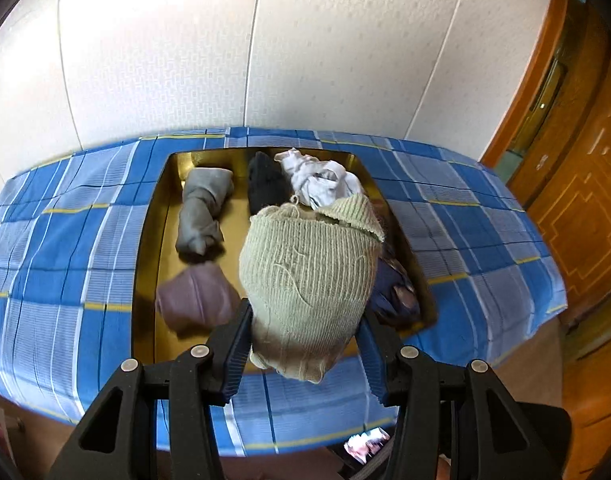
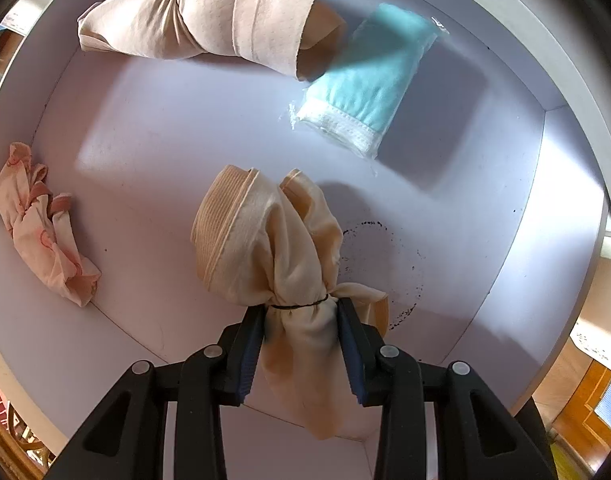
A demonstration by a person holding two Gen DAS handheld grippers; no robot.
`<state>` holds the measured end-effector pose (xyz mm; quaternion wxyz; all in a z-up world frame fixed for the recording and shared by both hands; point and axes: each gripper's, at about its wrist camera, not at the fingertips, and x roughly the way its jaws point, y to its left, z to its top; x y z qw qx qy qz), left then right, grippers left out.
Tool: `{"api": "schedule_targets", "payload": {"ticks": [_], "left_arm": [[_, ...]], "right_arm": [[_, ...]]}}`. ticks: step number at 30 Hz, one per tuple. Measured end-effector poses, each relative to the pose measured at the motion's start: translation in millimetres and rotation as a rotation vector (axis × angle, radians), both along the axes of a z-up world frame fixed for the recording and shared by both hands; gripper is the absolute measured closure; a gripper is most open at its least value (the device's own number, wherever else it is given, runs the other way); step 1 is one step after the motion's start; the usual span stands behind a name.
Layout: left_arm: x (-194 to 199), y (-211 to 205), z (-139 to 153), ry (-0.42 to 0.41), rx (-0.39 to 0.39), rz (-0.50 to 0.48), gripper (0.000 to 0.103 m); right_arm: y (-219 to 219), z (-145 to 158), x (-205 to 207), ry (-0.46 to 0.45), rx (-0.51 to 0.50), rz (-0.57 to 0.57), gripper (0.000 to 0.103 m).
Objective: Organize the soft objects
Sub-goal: 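Lower the pale green beanie into the gold tin and open the left tool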
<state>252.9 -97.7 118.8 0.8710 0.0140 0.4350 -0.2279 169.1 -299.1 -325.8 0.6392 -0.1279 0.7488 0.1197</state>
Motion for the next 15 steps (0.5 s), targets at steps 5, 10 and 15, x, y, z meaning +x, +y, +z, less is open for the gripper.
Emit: {"api": "schedule_targets", "payload": {"ticks": [5,10,15], "left_arm": [[36,-4,-12,0.060,0.001,0.055,0.053],[69,-8,-33,0.124,0.025,0.114,0.053],[92,-14,-55,0.182,0.068,0.152,0.053]], "right_arm": [[-1,1,2,0.003,0.011,-0.008,0.066],[-1,2,2,0.008,0.017,-0.012,0.066],[-3,3,3,0.009,0.029,-0.023,0.066]]}}
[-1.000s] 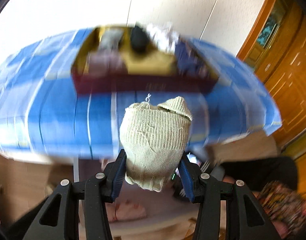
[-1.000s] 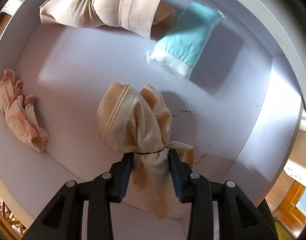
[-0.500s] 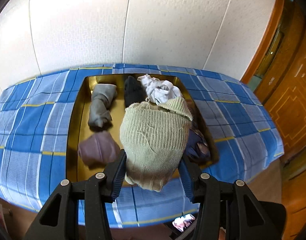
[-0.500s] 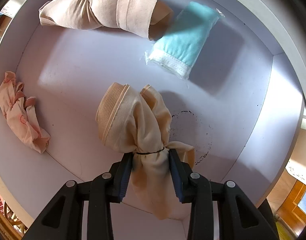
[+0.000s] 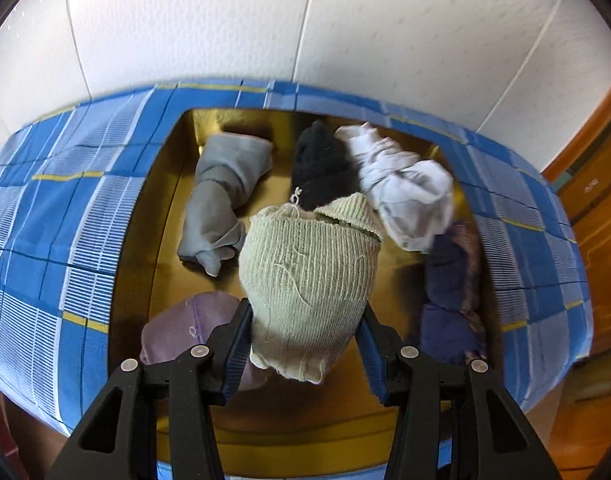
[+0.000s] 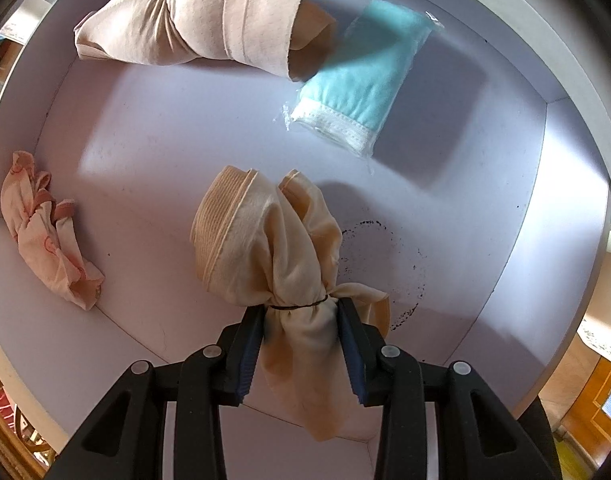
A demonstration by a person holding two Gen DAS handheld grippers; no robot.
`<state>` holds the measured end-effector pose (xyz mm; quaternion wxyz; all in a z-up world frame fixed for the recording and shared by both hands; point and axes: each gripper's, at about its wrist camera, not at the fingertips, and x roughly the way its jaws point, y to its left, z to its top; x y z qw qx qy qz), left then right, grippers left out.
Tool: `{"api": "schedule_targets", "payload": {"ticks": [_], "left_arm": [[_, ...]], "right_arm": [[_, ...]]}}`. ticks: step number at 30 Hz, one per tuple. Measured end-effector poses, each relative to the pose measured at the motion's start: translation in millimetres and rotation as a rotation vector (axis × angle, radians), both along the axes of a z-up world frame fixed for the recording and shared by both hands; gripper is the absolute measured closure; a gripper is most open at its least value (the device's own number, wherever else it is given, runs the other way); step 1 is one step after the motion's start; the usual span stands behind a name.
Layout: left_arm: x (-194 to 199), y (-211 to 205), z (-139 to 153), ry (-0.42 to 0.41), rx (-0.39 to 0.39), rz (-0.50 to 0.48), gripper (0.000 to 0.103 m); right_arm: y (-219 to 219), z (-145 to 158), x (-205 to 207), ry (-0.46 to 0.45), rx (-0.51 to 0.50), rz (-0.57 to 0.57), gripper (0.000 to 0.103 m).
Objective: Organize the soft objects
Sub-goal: 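Lower the pale green beanie into the gold tin and open the left tool, then move the left tool back toward the compartment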
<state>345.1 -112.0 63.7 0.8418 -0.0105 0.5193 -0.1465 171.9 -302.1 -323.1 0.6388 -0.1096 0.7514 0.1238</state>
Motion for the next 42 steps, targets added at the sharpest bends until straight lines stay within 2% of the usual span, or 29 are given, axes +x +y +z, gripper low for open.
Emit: {"api": "schedule_targets", "payload": {"ticks": [6,17,22,26,29,35,42], "left_arm": [[20,-6,-18,0.035,0.042,0.016,0.053],[46,-10,-40,0.078,0.168,0.027,0.052],[46,-7,-41,0.073,0.162,0.027,0.050],[42,-2,-39,0.066,0.150,0.034,0.044],[35,3,-30,0.045,0.120,0.038,0.032],[8,21,0,-0.057,0.062,0.008,0.031],[-61,37,26,-0.248,0.062,-0.131,0.028]], "right_arm": [[-2,1,1,0.001,0.006,-0.005,0.065],[0,2,0,-0.001,0.004,-0.004,0.065],[1,3,0,0.000,0.003,-0.005,0.064],[1,2,0,0.000,0.001,-0.002,0.064],[1,2,0,-0.001,-0.001,0.001,0.063],[4,1,-1,-0.002,-0.008,0.009,0.062],[11,0,-3,-0.006,-0.026,0.026,0.062]]}}
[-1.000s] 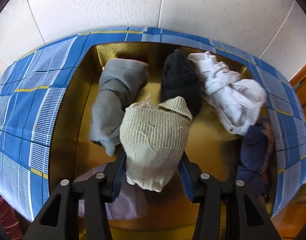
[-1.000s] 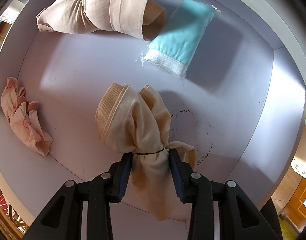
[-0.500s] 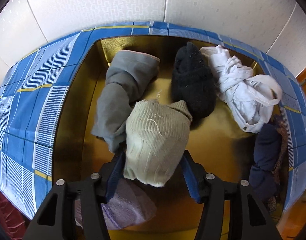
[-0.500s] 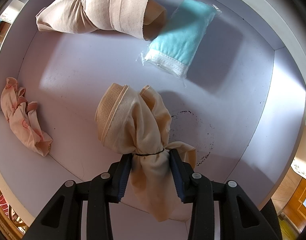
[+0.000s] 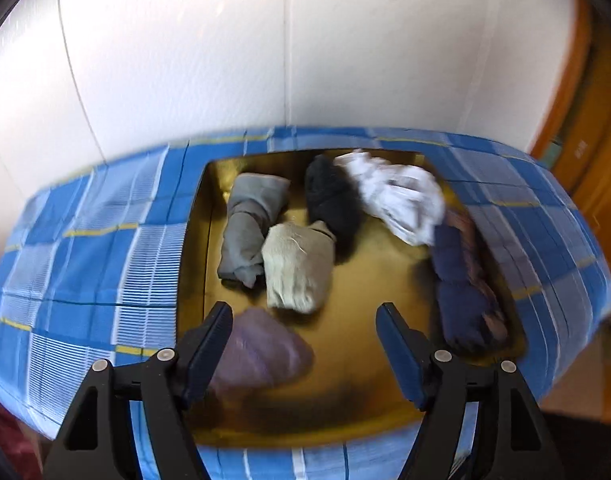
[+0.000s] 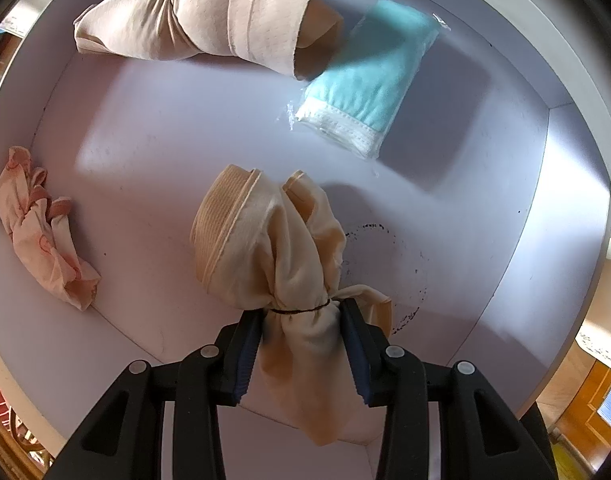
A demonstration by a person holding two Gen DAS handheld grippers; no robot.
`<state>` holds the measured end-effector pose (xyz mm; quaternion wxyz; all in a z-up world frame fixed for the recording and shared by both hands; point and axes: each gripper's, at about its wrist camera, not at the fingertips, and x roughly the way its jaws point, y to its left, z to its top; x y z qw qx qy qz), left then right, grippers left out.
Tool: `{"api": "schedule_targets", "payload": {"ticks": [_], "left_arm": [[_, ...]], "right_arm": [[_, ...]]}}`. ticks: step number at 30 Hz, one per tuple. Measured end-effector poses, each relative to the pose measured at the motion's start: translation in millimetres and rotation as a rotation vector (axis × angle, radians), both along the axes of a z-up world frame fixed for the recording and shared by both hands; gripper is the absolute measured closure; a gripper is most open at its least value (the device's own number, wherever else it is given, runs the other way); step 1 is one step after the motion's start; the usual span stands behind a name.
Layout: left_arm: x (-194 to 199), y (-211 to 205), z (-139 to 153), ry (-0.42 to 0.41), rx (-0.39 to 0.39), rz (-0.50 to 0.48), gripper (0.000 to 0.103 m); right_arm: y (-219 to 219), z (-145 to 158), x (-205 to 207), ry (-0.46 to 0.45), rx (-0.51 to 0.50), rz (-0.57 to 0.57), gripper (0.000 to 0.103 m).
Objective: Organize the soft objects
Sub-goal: 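Move the left tool back toward the compartment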
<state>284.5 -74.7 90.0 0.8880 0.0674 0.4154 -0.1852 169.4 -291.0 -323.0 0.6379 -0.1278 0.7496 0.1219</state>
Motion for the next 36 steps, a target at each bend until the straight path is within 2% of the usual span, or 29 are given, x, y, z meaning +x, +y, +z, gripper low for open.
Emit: {"api": "schedule_targets", "payload": {"ticks": [5,8,10,15,20,22,28,32,36], "left_arm": [[-71,23,9,-0.066,-0.109,-0.131,0.026],[-112,32,0,-0.085,-0.123,-0.168,0.021],[-130,37,-15,-0.060,-0.121,-0.188,0.020],[-163,45,-84,0.099,-0.009,-0.232,0.019],[-171,50,-153,0.245,0.097,-0.209,0.019],[-168,50,-172,0.280,0.138,-0.191,0.019],[-151,58,-216,0.410,0.166,-0.143,0.019],[-142,64,-246,0.511,0.212,-0.105,0.019],[-139,69,-264,0.564,0.240,-0.080,0.019]], "right_arm": [[7,0,-4,-0.011,-0.020,0.028,0.061],[11,0,-6,-0.016,-0.023,0.038,0.061],[12,1,-8,-0.019,-0.022,0.040,0.061],[14,1,-12,-0.025,-0.027,0.037,0.063],[13,1,-18,-0.030,-0.033,0.011,0.064],[10,1,-20,-0.027,-0.032,-0.004,0.064],[2,-1,-28,-0.002,-0.040,-0.043,0.064],[0,-1,-33,0.010,-0.046,-0.059,0.064],[-1,-2,-35,0.011,-0.043,-0.063,0.064]]}}
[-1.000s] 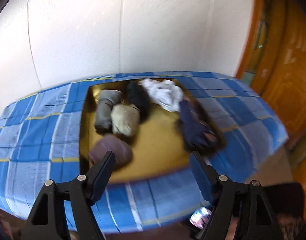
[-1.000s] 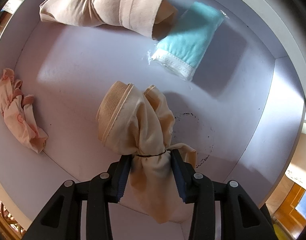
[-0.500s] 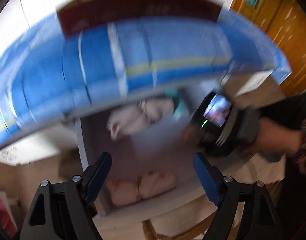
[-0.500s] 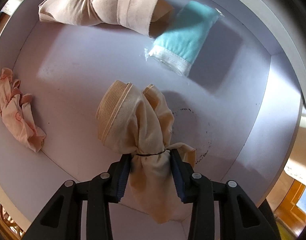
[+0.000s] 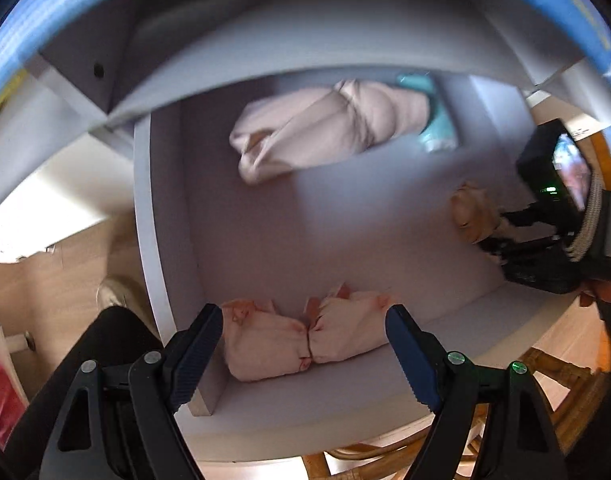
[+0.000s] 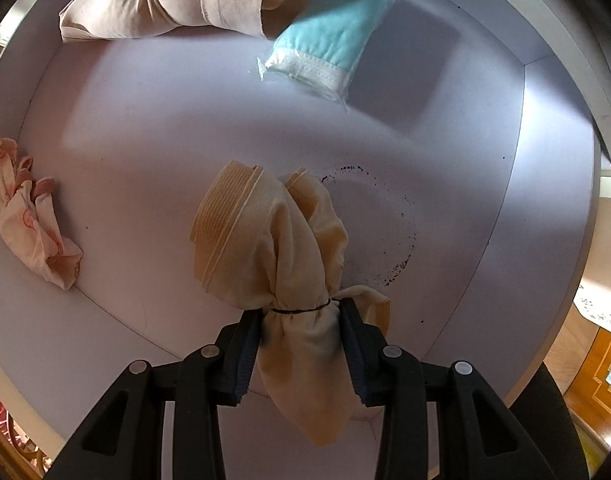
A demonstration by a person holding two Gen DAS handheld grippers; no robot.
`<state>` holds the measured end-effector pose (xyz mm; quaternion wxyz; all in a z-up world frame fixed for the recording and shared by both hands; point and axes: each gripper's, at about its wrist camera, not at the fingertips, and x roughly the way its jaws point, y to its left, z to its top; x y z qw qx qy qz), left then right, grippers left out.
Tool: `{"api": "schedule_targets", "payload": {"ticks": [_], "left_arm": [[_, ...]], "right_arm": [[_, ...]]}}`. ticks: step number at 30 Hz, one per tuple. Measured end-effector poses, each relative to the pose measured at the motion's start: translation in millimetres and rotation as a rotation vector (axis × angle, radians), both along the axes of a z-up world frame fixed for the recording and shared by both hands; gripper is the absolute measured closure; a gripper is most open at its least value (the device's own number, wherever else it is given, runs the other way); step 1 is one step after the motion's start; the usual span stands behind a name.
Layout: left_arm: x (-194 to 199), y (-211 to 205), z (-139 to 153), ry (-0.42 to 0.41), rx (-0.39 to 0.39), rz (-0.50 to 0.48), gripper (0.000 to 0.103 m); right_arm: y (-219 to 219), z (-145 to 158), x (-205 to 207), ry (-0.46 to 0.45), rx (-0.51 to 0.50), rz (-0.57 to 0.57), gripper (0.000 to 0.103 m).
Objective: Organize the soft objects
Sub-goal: 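Move the left tool back toward the compartment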
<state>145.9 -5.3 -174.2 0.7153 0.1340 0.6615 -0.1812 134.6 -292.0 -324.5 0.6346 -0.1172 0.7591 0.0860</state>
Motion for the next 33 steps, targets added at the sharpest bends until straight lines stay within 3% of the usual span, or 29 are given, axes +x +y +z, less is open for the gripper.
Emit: {"api": "schedule_targets", "payload": {"ticks": [5,10,15,17,22,28,33], "left_arm": [[2,2,-20,0.105,0.033,0.015,0.019],[1,7,-38,0.253,-0.003,0.077,0.019],[7,16,-62,0.402,-0.042,0.218,0.016],[9,21,-74,0.474,-0.063,0.288,0.010],[12,28,-100,0.578,-0.039,0.414,0.004],[20,28,-109,0.551,-0.093,0.496,0.000],[36,14,-79,0.318,-0.161,0.390,0.000]], "right_arm": [[-1,0,2,0.000,-0.001,0.001,0.064],[-2,-2,8,0.002,0.001,-0.003,0.064],[-5,-3,9,0.000,0.002,-0.005,0.064],[-6,-3,8,-0.002,0.003,-0.006,0.064],[-8,-4,6,-0.002,0.007,-0.008,0.064],[-10,-2,7,-0.003,0.012,-0.015,0.064],[-12,0,9,-0.003,0.014,-0.017,0.064]]}}
